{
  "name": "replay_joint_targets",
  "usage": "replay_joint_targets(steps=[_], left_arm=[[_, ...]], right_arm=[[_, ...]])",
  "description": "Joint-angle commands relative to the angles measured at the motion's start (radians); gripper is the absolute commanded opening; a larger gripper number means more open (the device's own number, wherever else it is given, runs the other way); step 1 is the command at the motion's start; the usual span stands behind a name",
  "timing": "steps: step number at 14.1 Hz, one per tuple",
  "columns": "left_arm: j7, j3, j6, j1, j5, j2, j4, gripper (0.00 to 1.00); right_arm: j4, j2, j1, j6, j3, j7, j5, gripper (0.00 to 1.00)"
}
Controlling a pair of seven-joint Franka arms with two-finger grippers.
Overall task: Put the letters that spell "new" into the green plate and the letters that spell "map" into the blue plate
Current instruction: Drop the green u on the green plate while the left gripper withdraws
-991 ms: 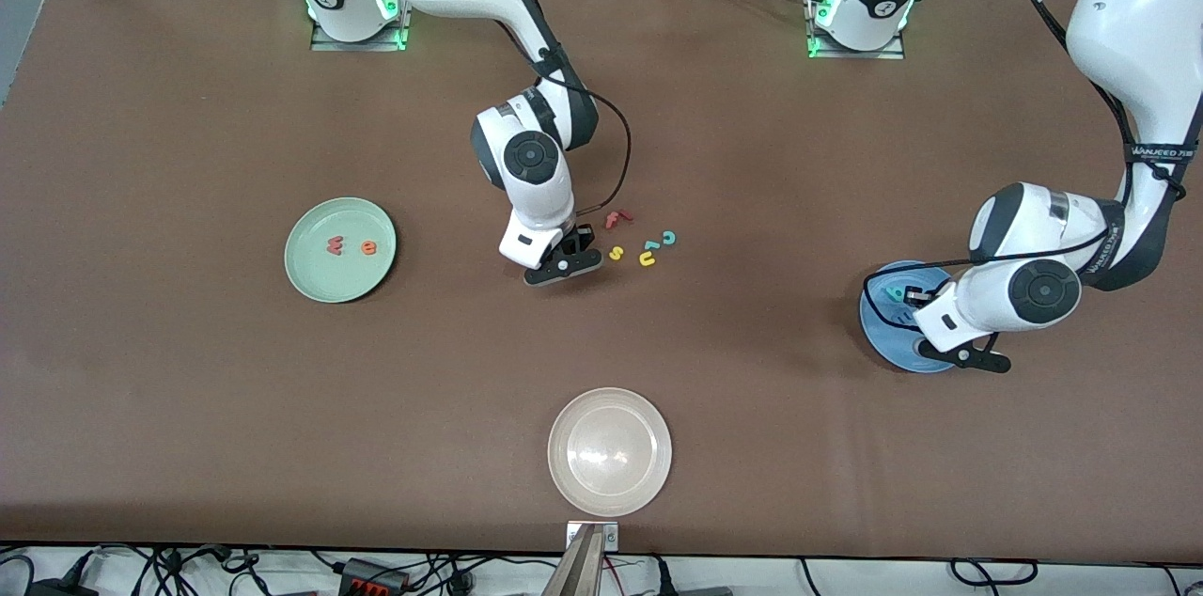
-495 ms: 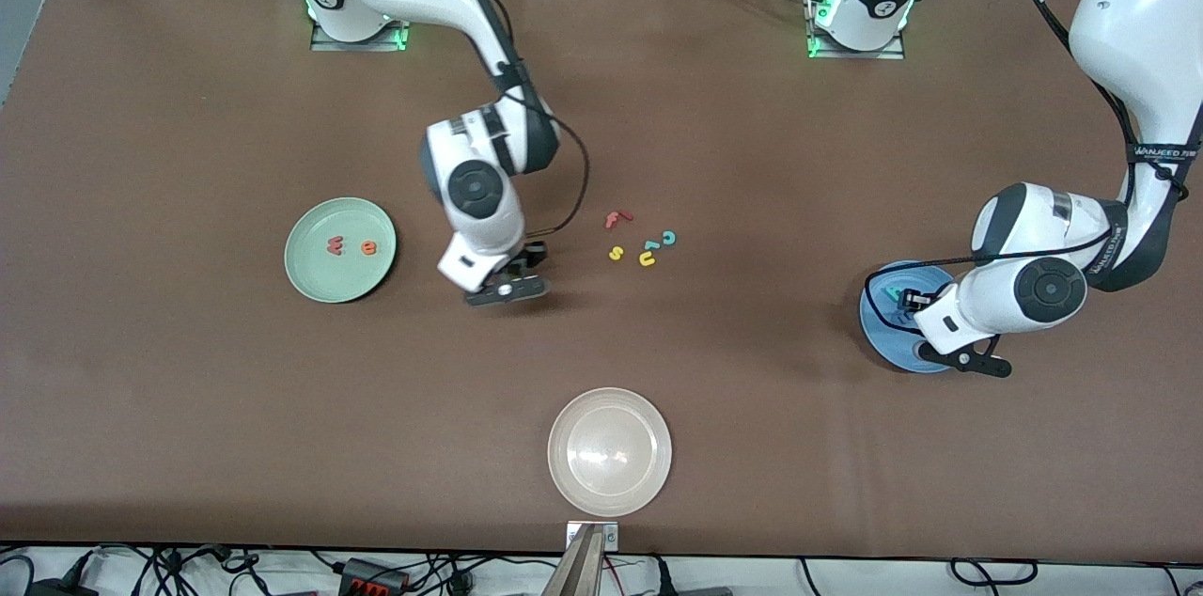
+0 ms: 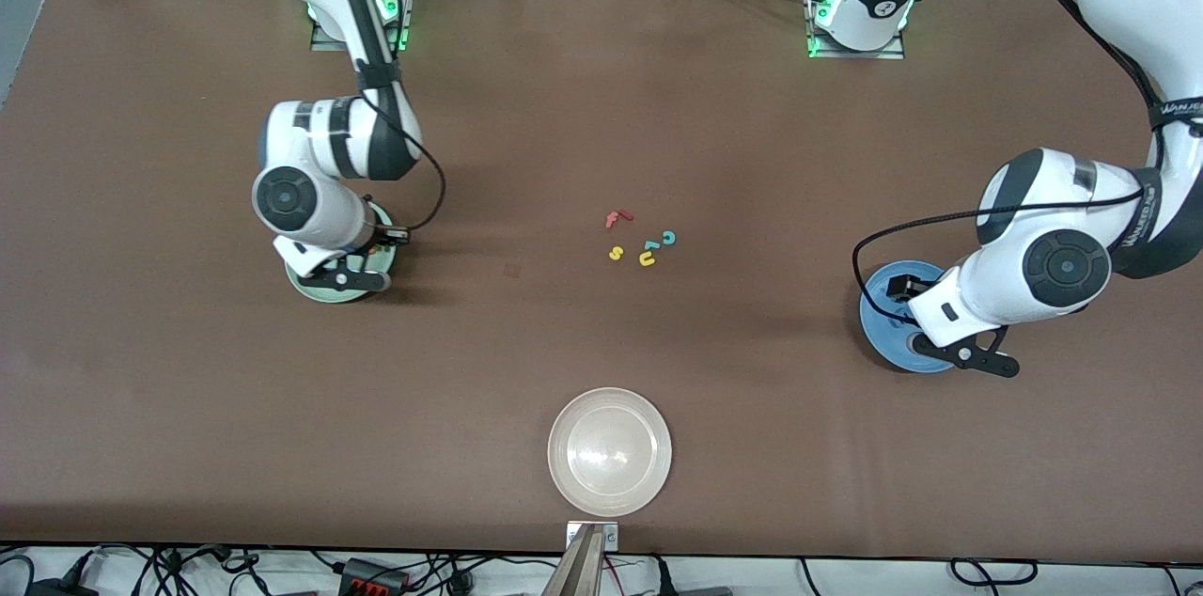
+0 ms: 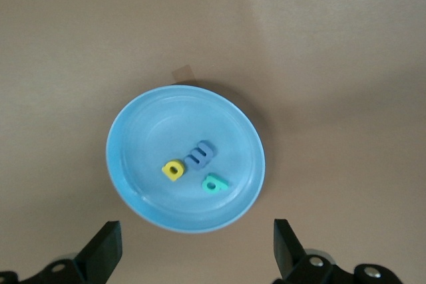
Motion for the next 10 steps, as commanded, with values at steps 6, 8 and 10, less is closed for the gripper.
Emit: replay_joint_targets(steps=[6, 8, 10], left_arm=[[0.005, -0.033, -0.266, -0.130, 0.005, -0.026, 0.248, 1.00], [0.005, -0.067, -0.323, -0.112, -0.045, -0.037, 0.295, 1.00], [0.008, -0.043, -0.367, -0.092, -0.157, -0.058, 0.359, 1.00]], right_arm=[[-0.088, -0.007, -0.080, -0.009, -0.035, -0.158, -0.008, 0.06], [-0.088, 0.009, -0.067, -0.003, -0.030, -0.156, -0.002, 0.06], [-0.088, 0.026, -0.066, 0.012, -0.015, -0.156, 0.000, 0.07]])
